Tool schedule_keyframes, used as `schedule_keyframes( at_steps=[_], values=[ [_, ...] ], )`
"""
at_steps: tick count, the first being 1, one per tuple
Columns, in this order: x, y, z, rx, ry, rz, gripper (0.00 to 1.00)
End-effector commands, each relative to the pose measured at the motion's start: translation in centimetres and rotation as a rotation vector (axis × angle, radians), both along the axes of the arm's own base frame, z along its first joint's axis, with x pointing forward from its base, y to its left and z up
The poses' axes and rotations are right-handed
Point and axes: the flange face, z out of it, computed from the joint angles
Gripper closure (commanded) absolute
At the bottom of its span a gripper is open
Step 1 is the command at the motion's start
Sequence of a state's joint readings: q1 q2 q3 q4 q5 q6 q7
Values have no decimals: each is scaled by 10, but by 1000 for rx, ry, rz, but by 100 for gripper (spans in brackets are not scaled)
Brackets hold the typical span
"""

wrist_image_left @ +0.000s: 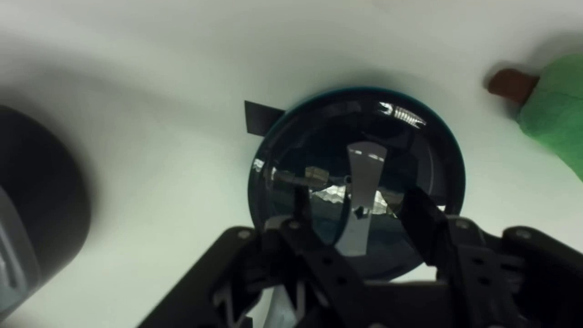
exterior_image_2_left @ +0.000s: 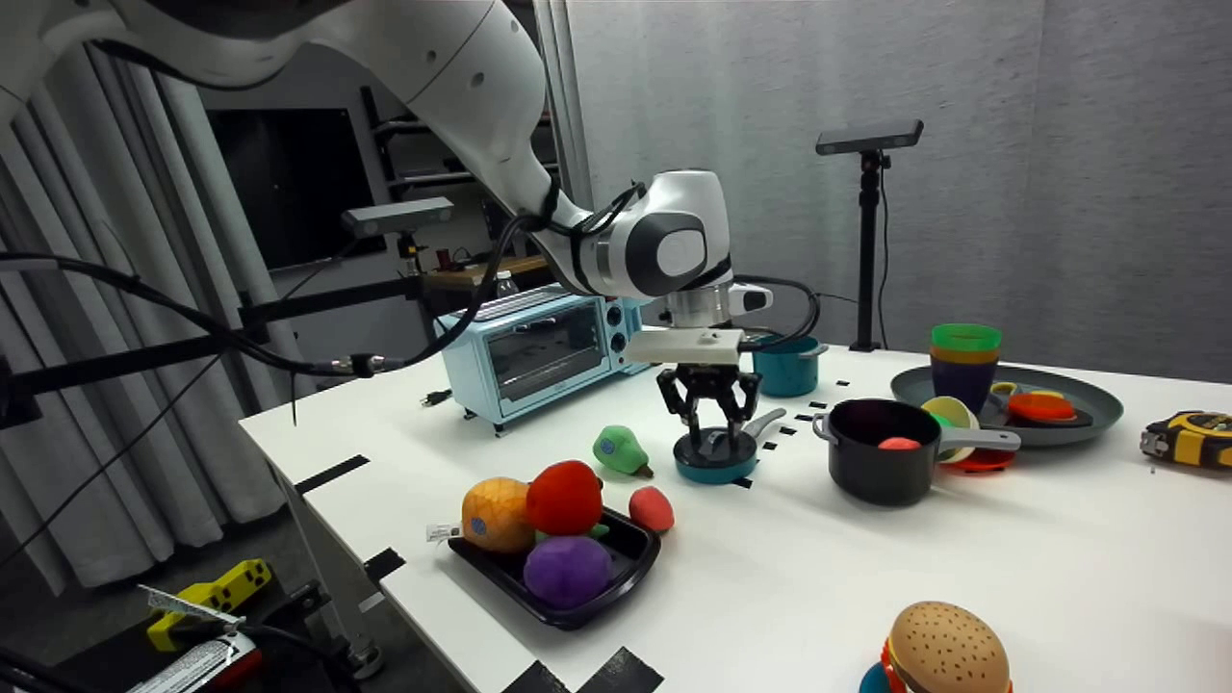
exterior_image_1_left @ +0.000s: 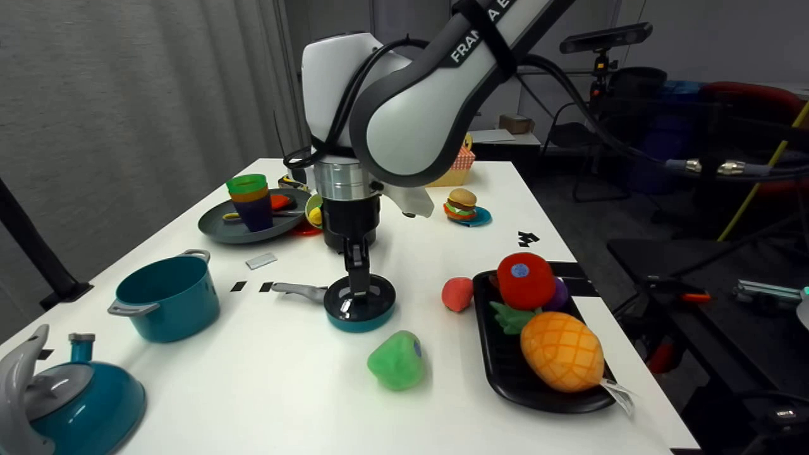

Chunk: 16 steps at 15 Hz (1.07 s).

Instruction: Move the lid from the pan to the black pot

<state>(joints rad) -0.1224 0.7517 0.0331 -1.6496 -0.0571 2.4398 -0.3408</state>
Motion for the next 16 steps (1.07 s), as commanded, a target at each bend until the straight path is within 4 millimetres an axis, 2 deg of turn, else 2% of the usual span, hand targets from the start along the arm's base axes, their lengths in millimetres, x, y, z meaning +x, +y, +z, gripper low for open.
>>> schedule_keyframes(
  at_steps=[1, 4, 9, 16],
  values=[
    [8, -3, 0, -20, -19, 9, 77],
    [9, -2, 3, -23, -25, 11, 99],
    [8, -5, 17, -24, -38, -10, 96],
    [8, -23, 66, -35, -81, -97, 96]
  ],
)
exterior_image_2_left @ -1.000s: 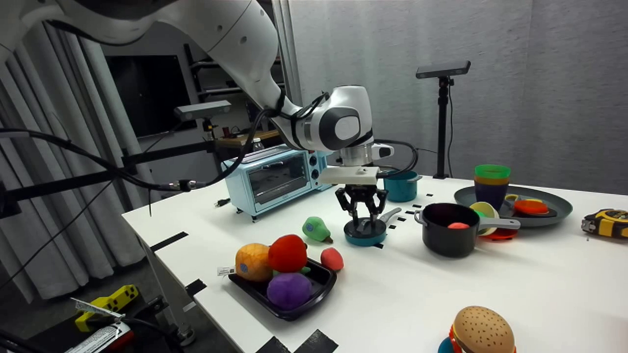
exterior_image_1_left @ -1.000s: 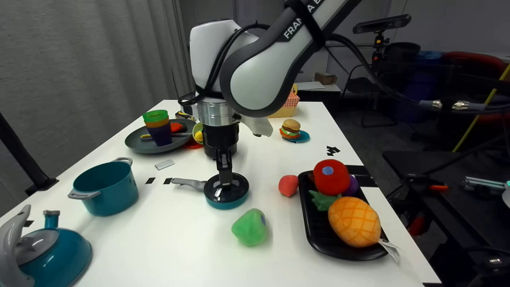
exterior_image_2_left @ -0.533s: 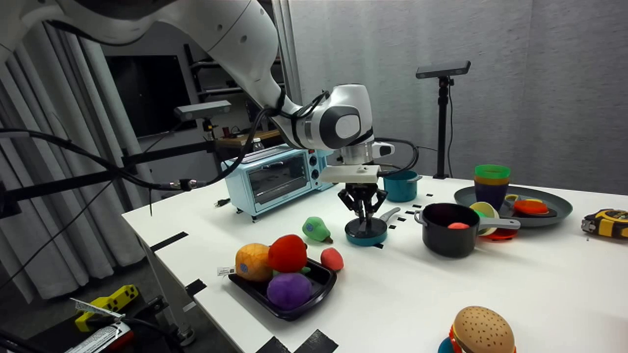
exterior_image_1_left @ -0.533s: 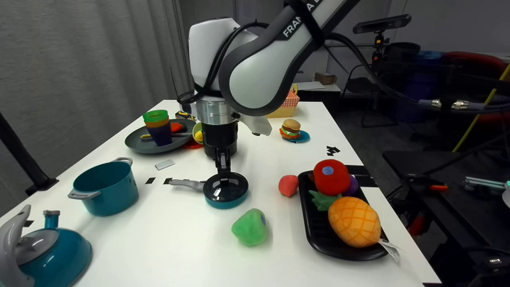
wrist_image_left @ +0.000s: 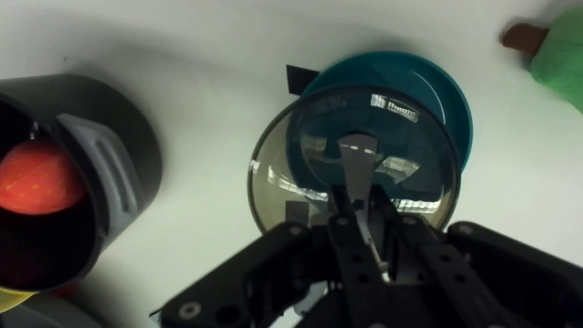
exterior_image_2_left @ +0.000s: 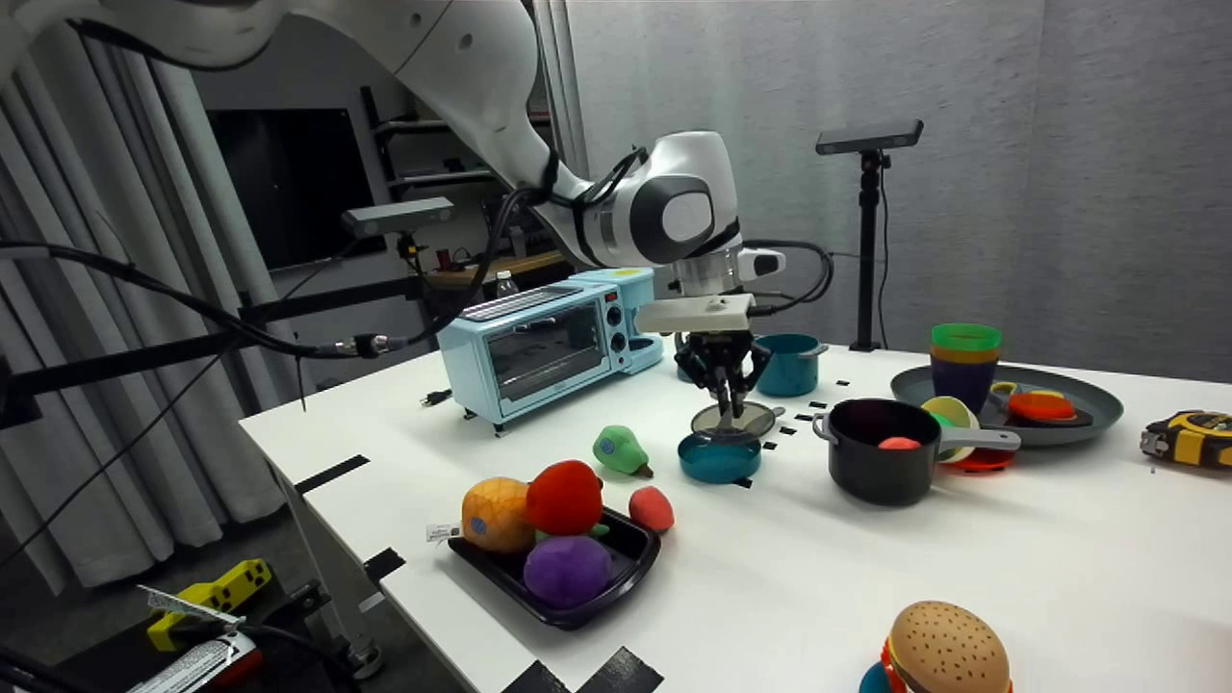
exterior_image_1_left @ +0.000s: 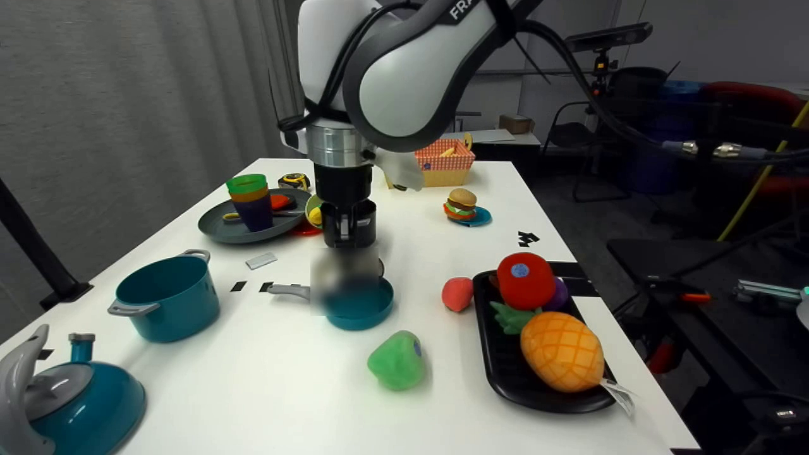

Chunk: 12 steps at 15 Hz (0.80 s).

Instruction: Move the lid from the pan to the black pot

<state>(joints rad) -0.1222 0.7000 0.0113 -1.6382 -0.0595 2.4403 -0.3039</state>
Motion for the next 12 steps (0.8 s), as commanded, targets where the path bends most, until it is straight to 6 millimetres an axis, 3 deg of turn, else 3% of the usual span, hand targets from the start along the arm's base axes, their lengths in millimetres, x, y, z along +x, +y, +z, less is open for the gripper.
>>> schedule_keyframes(
  at_steps=[1, 5, 12],
  values=[
    [0, -12, 33, -15, -28, -65, 96],
    [5, -30, 60, -7, -45, -169, 96],
    [13, -80, 79, 1, -27, -412, 96]
  ],
)
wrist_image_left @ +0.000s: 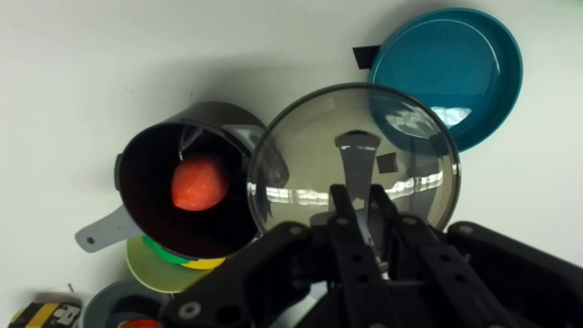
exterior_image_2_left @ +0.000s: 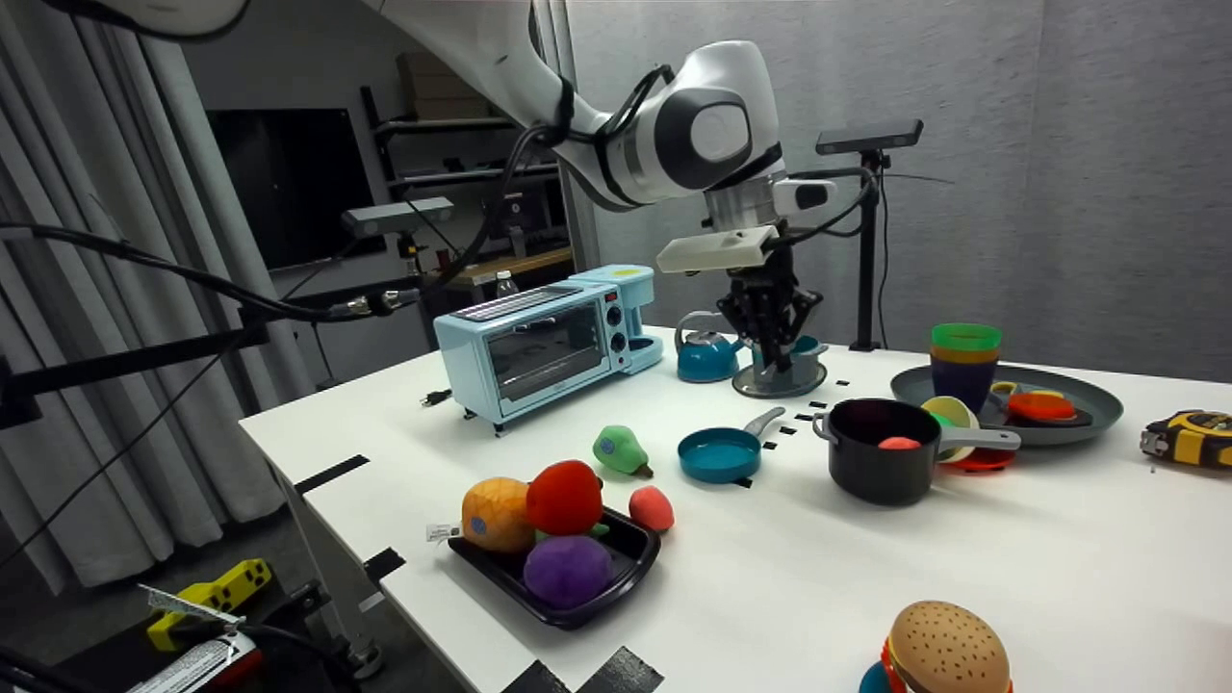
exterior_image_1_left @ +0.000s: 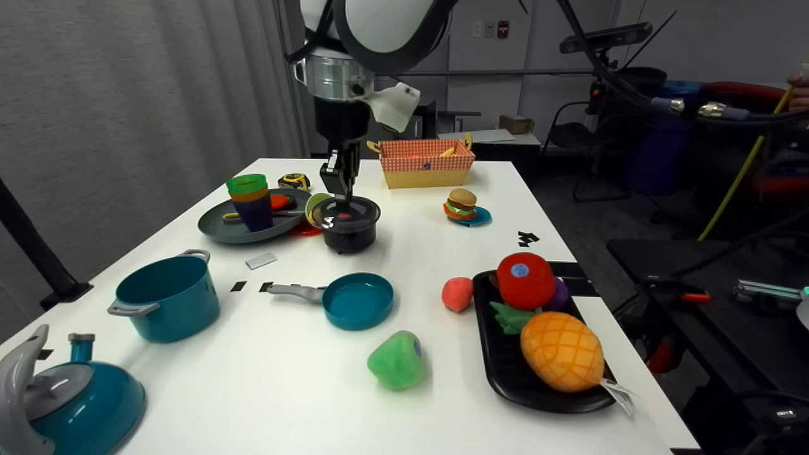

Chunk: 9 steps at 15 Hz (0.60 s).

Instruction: Move the lid from the pan to the black pot

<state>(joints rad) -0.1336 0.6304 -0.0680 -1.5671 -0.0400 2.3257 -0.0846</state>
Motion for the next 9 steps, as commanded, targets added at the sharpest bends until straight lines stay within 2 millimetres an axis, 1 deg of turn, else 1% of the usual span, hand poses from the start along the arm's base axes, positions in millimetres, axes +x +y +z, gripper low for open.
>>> schedule_keyframes(
  at_steps=[1, 6, 9],
  values=[
    [8, -31, 11, 23, 6, -137, 96],
    [12, -72, 12, 27, -4, -284, 96],
    [16, -91, 4, 18, -19, -357, 96]
  ],
)
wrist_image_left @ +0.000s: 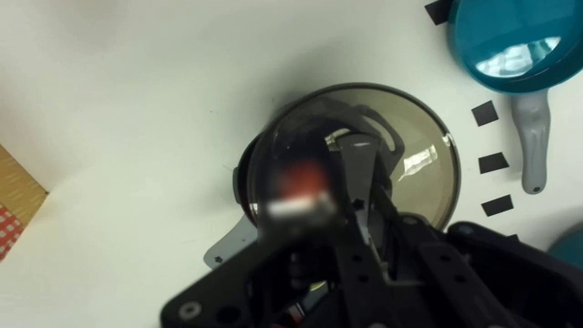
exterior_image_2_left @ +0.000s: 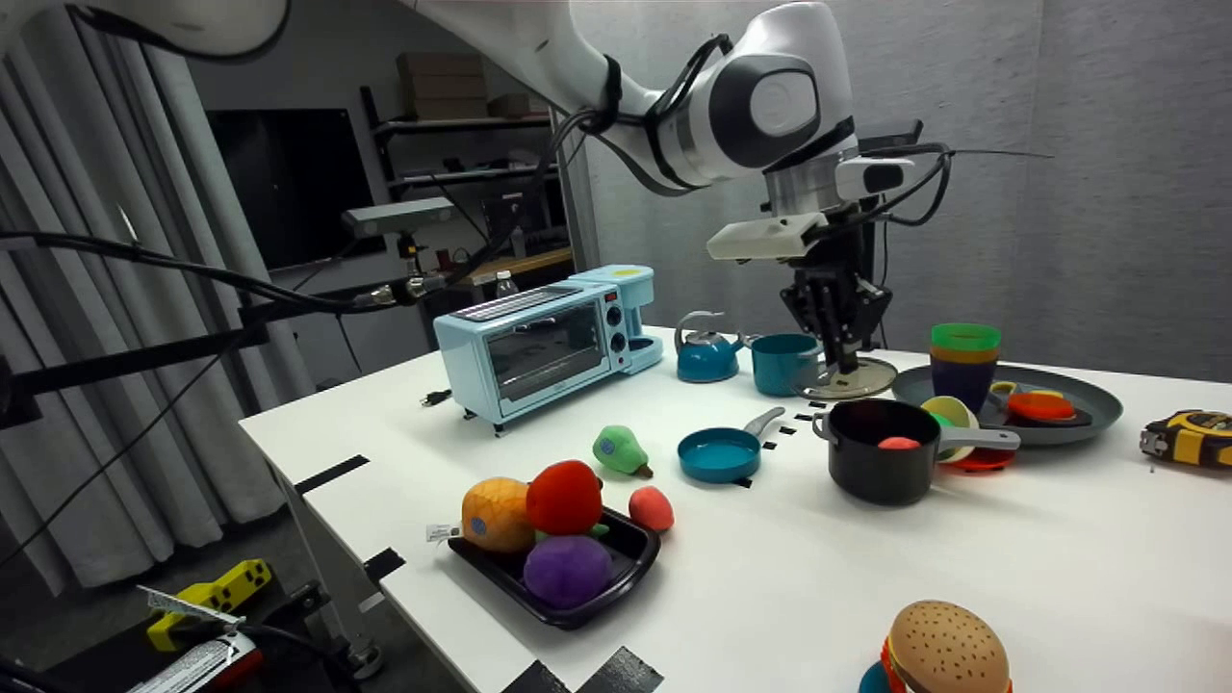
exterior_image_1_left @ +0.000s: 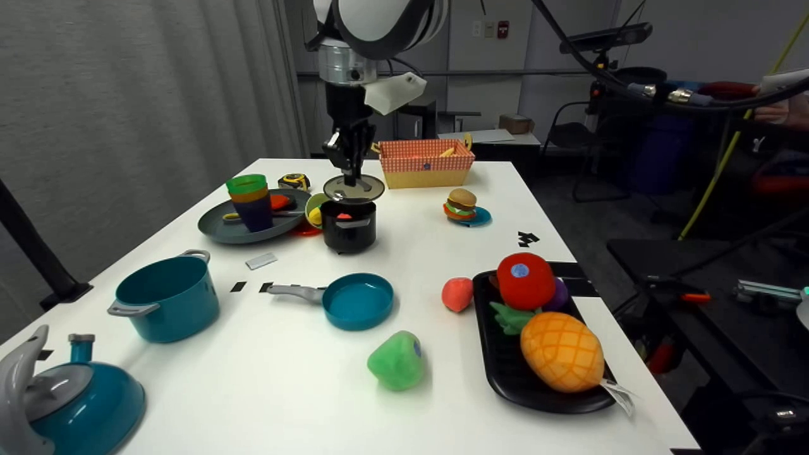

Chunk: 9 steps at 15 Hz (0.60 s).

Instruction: Move the lid from the pan to the black pot

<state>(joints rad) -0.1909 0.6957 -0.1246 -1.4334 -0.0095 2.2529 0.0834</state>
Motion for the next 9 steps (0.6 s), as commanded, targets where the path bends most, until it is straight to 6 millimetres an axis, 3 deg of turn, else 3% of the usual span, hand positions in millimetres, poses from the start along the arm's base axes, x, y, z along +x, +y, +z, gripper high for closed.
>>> schedule_keyframes(
  at_steps=[1, 9],
  values=[
    [12, -22, -10, 12, -10, -93, 96],
    [25, -42, -43, 24, -33, -184, 96]
  ],
)
